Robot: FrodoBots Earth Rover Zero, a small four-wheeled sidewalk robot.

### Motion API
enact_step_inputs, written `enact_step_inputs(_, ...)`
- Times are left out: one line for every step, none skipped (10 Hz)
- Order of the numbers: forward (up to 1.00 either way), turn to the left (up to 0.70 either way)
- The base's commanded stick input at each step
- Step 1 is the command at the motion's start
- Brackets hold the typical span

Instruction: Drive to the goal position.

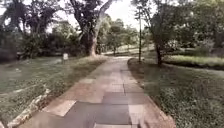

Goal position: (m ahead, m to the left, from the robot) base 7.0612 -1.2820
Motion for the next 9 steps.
enact_step_inputs(1.0,-0.05)
enact_step_inputs(1.0,-0.05)
enact_step_inputs(1.0,-0.19)
enact_step_inputs(1.0,-0.37)
enact_step_inputs(1.0,-0.32)
enact_step_inputs(1.0,-0.15)
enact_step_inputs(1.0,0.0)
enact_step_inputs(1.0,0.0)
enact_step_inputs(1.0,0.0)
